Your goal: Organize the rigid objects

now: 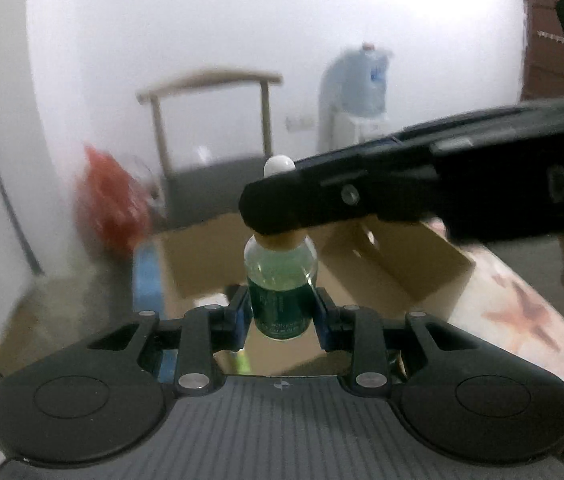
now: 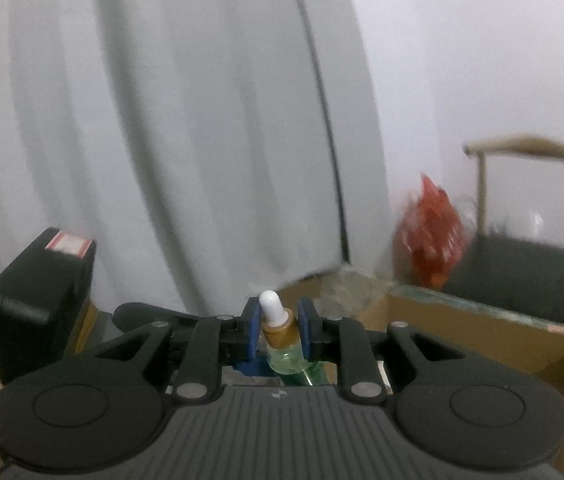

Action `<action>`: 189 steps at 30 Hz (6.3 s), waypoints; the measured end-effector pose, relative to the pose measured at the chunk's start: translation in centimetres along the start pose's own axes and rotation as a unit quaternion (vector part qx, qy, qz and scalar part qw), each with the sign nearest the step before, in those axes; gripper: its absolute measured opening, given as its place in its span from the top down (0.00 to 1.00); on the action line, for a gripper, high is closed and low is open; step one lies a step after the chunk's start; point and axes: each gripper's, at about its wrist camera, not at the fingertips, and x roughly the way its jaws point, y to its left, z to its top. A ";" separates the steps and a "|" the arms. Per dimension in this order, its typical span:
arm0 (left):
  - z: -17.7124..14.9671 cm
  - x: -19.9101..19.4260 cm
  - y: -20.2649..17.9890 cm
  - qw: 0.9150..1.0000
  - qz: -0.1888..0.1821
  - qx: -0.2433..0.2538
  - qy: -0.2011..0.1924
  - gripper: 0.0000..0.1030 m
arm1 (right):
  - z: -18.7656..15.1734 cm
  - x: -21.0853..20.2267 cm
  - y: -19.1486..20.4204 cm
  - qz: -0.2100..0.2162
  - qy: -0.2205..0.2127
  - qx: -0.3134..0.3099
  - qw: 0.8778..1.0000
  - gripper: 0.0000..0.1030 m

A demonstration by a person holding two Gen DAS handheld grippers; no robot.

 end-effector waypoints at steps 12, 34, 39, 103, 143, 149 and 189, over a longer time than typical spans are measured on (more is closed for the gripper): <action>0.2 11.9 1.6 0.984 -0.015 -0.024 0.178 0.70 | -3.0 9.0 -10.7 -0.007 0.104 0.141 0.985 0.79; 0.4 12.0 2.9 0.979 0.000 -0.030 0.201 0.37 | -6.6 11.4 -11.9 0.001 0.138 0.175 0.975 0.76; 1.1 8.8 2.3 0.986 0.006 -0.017 0.163 0.25 | -6.5 8.3 -12.1 0.003 0.098 0.193 0.976 0.76; -9.3 9.5 -15.2 0.989 -0.006 0.136 0.053 0.23 | -23.8 -3.9 -14.8 -0.044 -0.012 0.335 0.941 0.60; -11.9 7.1 -17.4 0.984 -0.095 0.142 0.048 0.24 | -27.5 -9.4 -12.2 -0.087 -0.002 0.343 0.935 0.59; -12.3 8.0 -17.4 0.984 -0.090 0.141 0.055 0.25 | -27.6 -9.4 -12.2 -0.089 0.001 0.340 0.936 0.59; -13.6 7.1 -16.9 0.984 -0.093 0.139 0.053 0.42 | -28.7 -8.8 -10.7 -0.063 0.033 0.341 0.937 0.49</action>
